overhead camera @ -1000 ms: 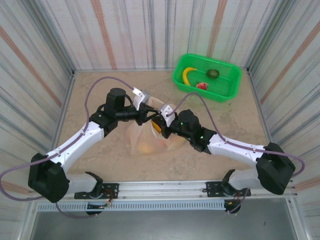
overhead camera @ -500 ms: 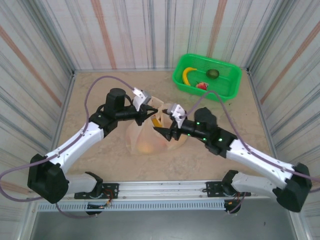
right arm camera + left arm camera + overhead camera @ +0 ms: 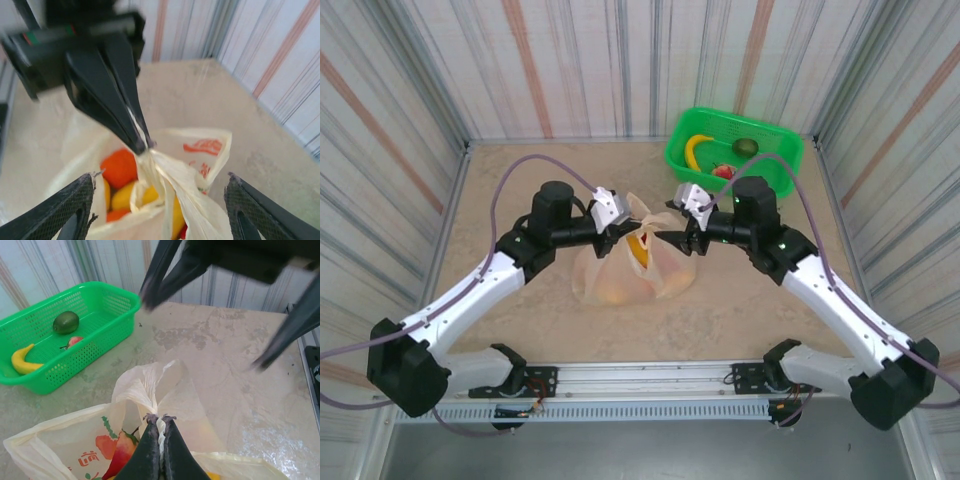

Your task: Place the fake fruits into the plastic bag and tie a complex knot

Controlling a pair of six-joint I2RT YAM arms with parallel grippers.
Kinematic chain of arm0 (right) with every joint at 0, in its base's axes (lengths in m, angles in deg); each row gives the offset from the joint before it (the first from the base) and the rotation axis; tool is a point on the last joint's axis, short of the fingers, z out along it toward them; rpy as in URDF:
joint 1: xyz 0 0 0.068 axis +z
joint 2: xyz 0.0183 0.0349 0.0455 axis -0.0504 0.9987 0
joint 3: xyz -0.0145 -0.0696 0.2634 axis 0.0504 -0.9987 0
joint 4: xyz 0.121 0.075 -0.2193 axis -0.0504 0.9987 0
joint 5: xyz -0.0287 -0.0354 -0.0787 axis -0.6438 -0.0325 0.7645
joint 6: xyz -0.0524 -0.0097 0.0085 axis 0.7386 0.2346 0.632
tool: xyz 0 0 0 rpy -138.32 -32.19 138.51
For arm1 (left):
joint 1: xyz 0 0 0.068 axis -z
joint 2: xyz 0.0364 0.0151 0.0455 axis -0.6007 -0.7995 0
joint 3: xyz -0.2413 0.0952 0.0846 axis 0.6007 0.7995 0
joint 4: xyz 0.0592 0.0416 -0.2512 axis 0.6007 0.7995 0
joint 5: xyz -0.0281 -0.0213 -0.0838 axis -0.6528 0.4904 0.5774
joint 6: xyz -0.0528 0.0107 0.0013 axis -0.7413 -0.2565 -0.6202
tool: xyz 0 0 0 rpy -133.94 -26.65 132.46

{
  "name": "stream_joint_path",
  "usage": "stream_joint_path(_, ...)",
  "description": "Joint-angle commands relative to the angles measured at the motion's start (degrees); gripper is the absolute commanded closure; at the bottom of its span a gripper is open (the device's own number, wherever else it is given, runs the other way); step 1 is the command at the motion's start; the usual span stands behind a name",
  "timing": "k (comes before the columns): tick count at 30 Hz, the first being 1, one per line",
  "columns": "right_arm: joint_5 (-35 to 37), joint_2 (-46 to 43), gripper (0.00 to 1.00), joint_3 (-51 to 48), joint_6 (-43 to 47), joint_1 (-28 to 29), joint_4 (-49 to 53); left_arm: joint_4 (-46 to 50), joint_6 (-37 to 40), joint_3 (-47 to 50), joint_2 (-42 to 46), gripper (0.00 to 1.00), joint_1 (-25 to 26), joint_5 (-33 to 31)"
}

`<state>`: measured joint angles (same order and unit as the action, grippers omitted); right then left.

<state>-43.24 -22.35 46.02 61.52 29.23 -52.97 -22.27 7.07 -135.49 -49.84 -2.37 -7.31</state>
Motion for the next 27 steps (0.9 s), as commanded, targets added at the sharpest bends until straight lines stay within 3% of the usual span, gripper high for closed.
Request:
stream_joint_path(1, -2.8, 2.3, 0.27, 2.7, 15.1, -0.3, 3.6, 1.2, 4.5, -0.9, 2.4, 1.0, 0.4, 0.2)
stream_joint_path(8, -1.2, 8.7, 0.27, 7.9, 23.2, 1.1, 5.6, 1.2, 5.6, 0.1, 3.6, 1.0, 0.5, 1.0)
stream_joint_path(12, 4.5, 11.8, 0.27, 8.9, 28.3, 3.7, 4.9, 1.4, 5.6, -0.2, 3.8, 1.0, 0.5, 2.1)
stream_joint_path(19, 5.0, 16.1, 0.29, 12.9, 30.2, 4.8, 4.4, 1.8, 5.9, -0.3, 4.1, 1.0, 0.9, 2.9)
stream_joint_path(27, 5.0, 19.5, 0.63, 16.2, 31.3, 6.7, 7.3, 1.5, 6.0, 0.7, 4.6, 1.0, 1.0, 2.1)
